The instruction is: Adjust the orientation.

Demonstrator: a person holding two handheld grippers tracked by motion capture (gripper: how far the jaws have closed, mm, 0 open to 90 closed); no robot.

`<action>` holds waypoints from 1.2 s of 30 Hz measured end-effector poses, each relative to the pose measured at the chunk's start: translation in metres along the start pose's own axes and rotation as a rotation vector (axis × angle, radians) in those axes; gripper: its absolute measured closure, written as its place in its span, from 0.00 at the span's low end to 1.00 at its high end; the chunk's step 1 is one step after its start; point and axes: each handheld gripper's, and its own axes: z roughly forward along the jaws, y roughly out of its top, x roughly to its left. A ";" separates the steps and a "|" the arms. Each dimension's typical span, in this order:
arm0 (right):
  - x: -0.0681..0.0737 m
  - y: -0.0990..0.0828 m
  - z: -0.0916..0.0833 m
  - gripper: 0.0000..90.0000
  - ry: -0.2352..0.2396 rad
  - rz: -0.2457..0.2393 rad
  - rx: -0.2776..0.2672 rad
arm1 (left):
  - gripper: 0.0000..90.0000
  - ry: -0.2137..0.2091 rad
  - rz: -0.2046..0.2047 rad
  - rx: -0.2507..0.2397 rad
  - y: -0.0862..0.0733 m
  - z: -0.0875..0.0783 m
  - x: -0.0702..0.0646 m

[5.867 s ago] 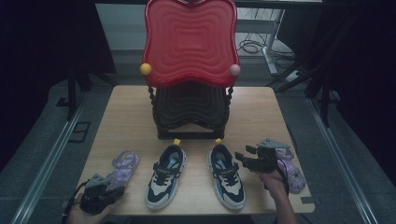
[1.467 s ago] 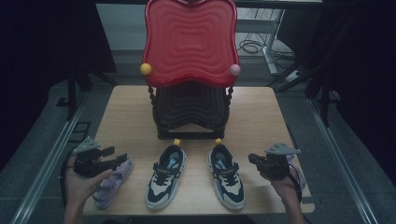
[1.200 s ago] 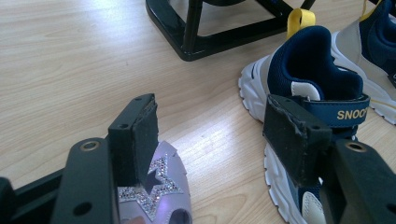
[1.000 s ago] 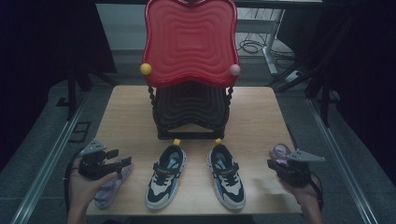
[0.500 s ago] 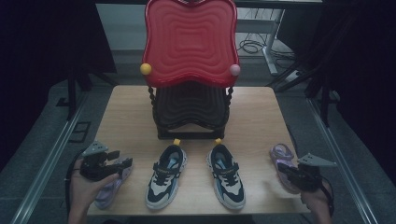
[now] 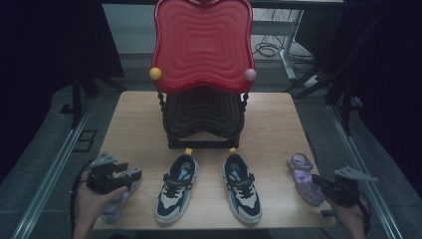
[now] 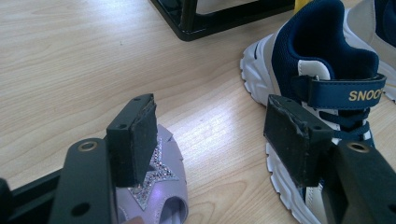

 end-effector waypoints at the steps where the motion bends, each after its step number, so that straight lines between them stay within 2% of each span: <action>1: -0.002 -0.001 -0.001 0.99 -0.004 0.002 -0.002 | 0.39 0.001 0.000 0.000 0.000 0.000 0.000; 9: -0.019 -0.008 -0.006 1.00 -0.055 0.039 -0.009 | 0.39 0.001 0.002 0.002 -0.001 0.001 0.000; 19: -0.035 -0.019 -0.002 1.00 -0.097 0.067 0.027 | 0.39 -0.001 0.002 0.015 -0.001 0.004 0.001; 25: -0.036 -0.023 0.006 1.00 -0.088 0.071 0.065 | 0.39 -0.004 0.005 0.018 -0.001 0.005 -0.001; 29: -0.033 -0.023 0.011 1.00 -0.097 0.050 0.079 | 0.38 -0.009 0.010 0.018 -0.001 0.006 -0.001; 36: -0.031 -0.023 0.009 1.00 -0.087 0.050 0.083 | 0.38 -0.011 0.012 0.020 0.000 0.006 -0.002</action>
